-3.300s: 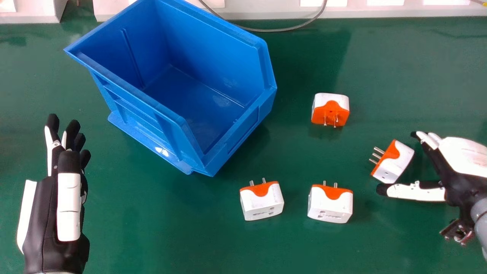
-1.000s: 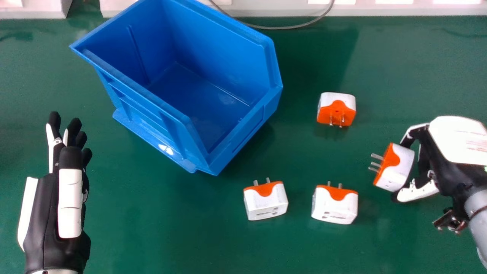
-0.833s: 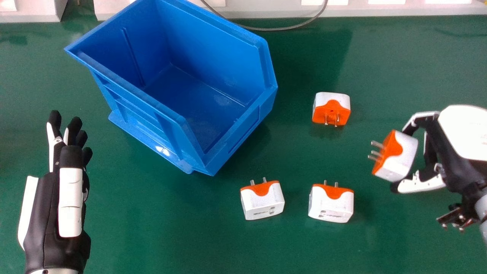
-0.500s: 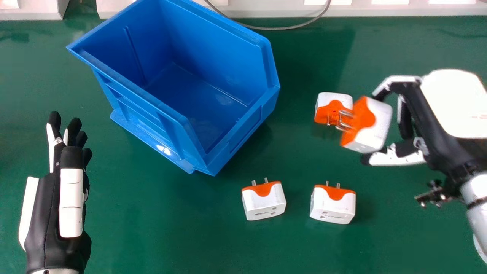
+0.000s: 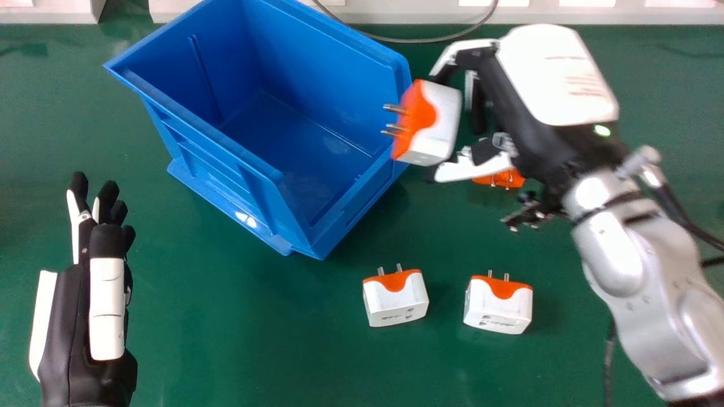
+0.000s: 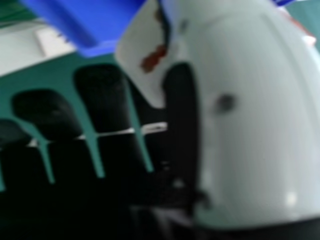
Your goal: Pick all objects and put in blue box
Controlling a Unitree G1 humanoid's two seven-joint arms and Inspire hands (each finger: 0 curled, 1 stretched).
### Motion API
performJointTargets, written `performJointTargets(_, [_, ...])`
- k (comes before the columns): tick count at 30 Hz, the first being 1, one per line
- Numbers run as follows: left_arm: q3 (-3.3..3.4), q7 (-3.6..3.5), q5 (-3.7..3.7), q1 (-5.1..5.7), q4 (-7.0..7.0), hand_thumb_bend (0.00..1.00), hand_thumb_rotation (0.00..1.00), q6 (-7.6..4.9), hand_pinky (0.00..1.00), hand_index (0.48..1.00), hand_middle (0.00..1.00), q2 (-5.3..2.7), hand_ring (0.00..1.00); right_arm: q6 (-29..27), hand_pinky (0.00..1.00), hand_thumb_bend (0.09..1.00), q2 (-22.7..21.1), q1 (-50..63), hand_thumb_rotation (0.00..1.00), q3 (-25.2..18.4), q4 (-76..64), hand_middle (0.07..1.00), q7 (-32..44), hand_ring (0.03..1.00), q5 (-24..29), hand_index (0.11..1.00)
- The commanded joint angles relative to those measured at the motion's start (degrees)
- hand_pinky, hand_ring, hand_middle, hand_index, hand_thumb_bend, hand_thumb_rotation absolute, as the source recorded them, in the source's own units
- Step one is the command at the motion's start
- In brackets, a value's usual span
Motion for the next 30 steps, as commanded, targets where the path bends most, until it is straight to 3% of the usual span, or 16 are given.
performJointTargets(1, [0.26, 0.54, 0.61, 0.23, -0.44, 0.9, 1.0, -1.5, 1.0, 1.0, 1.0, -0.11, 1.0, -0.3, 0.17, 0.484, 2.0, -5.3, 0.15, 0.7, 3.0, 0.311, -1.2, 0.232, -0.2, 0.475])
performJointTargets(4, [0.21, 0.72, 0.94, 0.48, -0.62, 0.89, 1.0, -1.67, 1.0, 1.0, 1.0, -0.23, 1.0, 1.0, 0.18, 0.482, 5.5, -10.9, 0.15, 2.9, 9.5, 0.318, -2.0, 0.243, -1.2, 0.474])
performJointTargets(8, [0.19, 0.9, 1.18, 0.99, -1.17, 0.88, 1.0, -1.71, 1.0, 1.0, 1.0, -0.4, 1.0, -0.2, 0.11, 0.484, 8.3, -16.9, 0.15, 5.2, 17.4, 0.223, -4.2, 0.157, -1.7, 0.47])
performJointTargets(13, [0.11, 0.87, 0.75, 1.69, -1.91, 0.88, 1.0, -1.44, 1.0, 1.0, 1.0, -0.39, 1.0, 1.0, 0.2, 0.484, 11.5, -23.1, 0.15, 7.5, 25.7, 0.357, -4.1, 0.279, -2.1, 0.475])
performJointTargets(17, [0.0, 1.32, 1.13, 2.22, -2.44, 0.87, 1.0, -1.45, 1.0, 1.0, 1.0, -0.59, 1.0, 3.9, 0.26, 0.484, 14.3, -28.5, 0.15, 10.0, 32.6, 0.46, -3.1, 0.381, -3.4, 0.484])
performJointTargets(20, [-0.09, 1.36, 1.15, 2.34, -2.53, 0.88, 1.0, -1.53, 1.0, 1.0, 1.0, -0.59, 1.0, 4.8, 0.18, 0.49, 16.7, -32.1, 0.14, 11.7, 38.2, 0.368, -4.6, 0.27, -3.7, 0.484])
performJointTargets(24, [-0.25, 1.29, 1.03, 2.52, -2.8, 0.88, 1.0, -1.42, 1.0, 1.0, 1.0, -0.55, 1.0, 5.4, 0.24, 0.492, 18.5, -36.9, 0.13, 15.0, 45.5, 0.46, -4.0, 0.354, -4.6, 0.487])
performJointTargets(26, [-0.33, 1.33, 0.96, 2.66, -3.11, 0.87, 1.0, -1.24, 1.0, 1.0, 1.0, -0.57, 1.0, 5.9, 0.23, 0.503, 19.4, -38.8, 0.04, 15.9, 48.5, 0.439, -3.8, 0.333, -4.7, 0.519])
performJointTargets(30, [-0.38, 1.2, 0.91, 2.85, -3.51, 0.87, 1.0, -1.27, 1.0, 1.0, 1.0, -0.46, 1.0, 4.8, 0.16, 0.522, 21.1, -41.1, 0.0, 17.0, 54.8, 0.469, -6.7, 0.247, -4.5, 0.489])
